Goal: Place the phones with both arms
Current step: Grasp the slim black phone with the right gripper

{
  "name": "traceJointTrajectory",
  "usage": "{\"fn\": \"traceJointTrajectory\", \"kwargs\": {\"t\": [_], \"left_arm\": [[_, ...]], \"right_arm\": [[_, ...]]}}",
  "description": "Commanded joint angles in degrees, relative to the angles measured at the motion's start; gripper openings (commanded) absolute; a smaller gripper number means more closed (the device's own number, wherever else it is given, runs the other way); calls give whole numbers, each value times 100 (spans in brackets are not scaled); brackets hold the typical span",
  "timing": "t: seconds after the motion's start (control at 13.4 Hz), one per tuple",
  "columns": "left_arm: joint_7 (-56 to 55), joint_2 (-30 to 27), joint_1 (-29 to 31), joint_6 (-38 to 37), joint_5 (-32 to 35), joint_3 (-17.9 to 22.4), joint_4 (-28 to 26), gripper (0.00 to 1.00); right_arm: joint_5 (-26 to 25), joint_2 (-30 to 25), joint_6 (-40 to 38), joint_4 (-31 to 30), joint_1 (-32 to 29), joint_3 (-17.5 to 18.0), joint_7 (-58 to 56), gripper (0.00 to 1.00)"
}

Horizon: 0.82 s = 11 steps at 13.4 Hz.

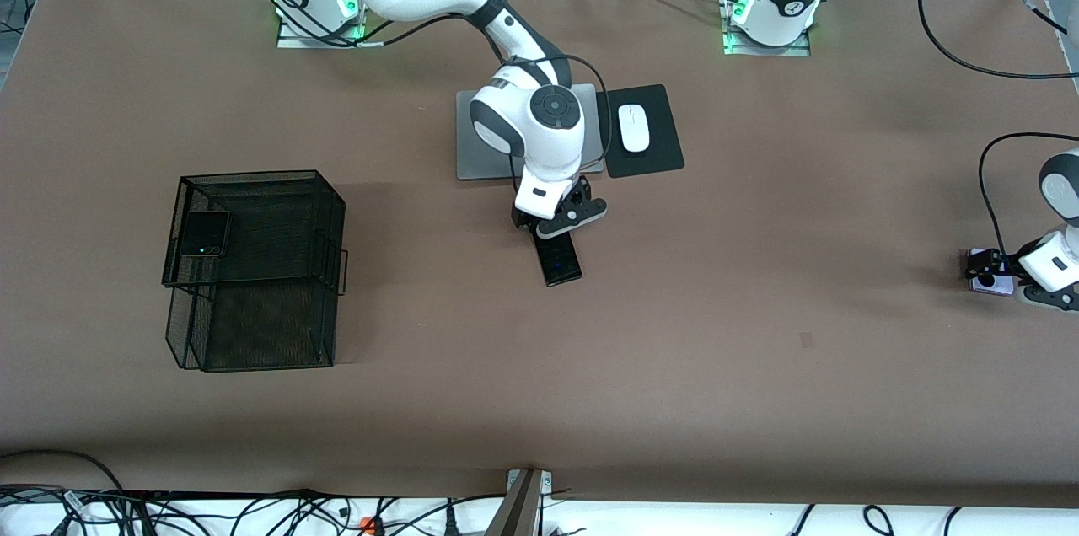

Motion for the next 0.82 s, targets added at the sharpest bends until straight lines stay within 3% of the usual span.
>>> {"fn": "traceJointTrajectory", "kwargs": {"t": [0.0,0.75], "left_arm": [[133,20,119,64,69,-91,-62,100],[124,91,145,64,78,-21,-18,100]], "right_arm": [[-89,236,216,144,-32,20,23,100],[-53,403,305,144,-67,11,630,100]]}}
